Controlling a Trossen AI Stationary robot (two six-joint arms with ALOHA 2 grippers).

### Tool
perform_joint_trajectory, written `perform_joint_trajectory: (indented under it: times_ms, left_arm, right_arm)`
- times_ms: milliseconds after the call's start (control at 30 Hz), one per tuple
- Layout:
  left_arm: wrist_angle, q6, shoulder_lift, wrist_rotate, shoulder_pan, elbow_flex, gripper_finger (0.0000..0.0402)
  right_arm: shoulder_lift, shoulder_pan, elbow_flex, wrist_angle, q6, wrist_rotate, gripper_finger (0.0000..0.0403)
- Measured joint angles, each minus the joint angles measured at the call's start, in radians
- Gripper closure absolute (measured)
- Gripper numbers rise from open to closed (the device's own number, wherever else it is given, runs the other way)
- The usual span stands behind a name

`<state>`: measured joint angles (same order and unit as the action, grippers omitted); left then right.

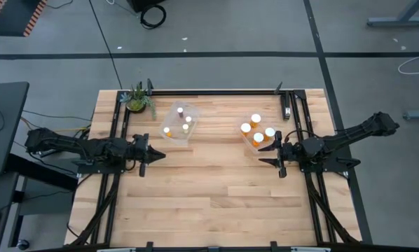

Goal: Pick and place medicine bottles into bin by pill shape (circle, oval)
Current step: Return to Home Position

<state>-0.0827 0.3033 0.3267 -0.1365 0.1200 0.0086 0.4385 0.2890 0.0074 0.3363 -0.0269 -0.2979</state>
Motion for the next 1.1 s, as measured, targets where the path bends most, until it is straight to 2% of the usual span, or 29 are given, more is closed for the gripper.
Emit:
perform_joint_trajectory:
  times_ms: [300, 567, 933, 1100]
  left_arm:
    - [0.001, 0.0, -0.015, 0.0, 0.0, 0.0, 0.037]
    - [0.003, -0.001, -0.153, 0.0, 0.0, 0.0, 0.038]
    - [0.002, 0.0, -0.322, 0.0, 0.0, -0.001, 0.0371]
    - [-0.005, -0.001, -0.325, 0.0, 0.002, -0.001, 0.0372]
  right_arm:
    - [-0.003, 0.002, 0.0, 0.0, 0.0, -0.001, 0.0225]
    - [-0.027, -0.008, 0.0, -0.001, 0.0, -0.001, 0.0225]
    - [-0.213, -0.008, 0.001, 0.001, 0.0, -0.001, 0.0225]
    - [-0.304, -0.008, 0.001, 0.002, 0.0, -0.001, 0.0225]
